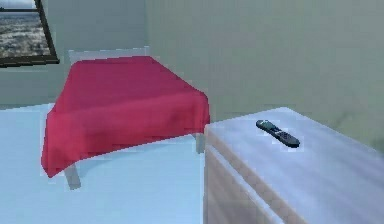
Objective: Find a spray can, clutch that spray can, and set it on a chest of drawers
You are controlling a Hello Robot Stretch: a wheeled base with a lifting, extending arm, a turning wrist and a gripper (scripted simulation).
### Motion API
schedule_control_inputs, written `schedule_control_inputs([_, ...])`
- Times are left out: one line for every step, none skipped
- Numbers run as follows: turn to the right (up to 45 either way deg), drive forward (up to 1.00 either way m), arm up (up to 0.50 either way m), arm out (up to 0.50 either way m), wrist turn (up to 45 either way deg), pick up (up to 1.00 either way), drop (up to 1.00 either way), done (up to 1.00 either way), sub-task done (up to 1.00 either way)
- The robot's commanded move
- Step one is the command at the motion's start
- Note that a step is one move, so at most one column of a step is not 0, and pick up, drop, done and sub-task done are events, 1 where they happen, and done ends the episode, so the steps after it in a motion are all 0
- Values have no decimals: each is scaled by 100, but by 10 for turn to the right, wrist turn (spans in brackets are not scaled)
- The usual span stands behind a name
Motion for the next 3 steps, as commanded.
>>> schedule_control_inputs([0,0,-12,0,0,0,0,0,0])
schedule_control_inputs([0,0,0,0,0,0,100,0,0])
schedule_control_inputs([0,0,0,-10,0,0,0,0,0])
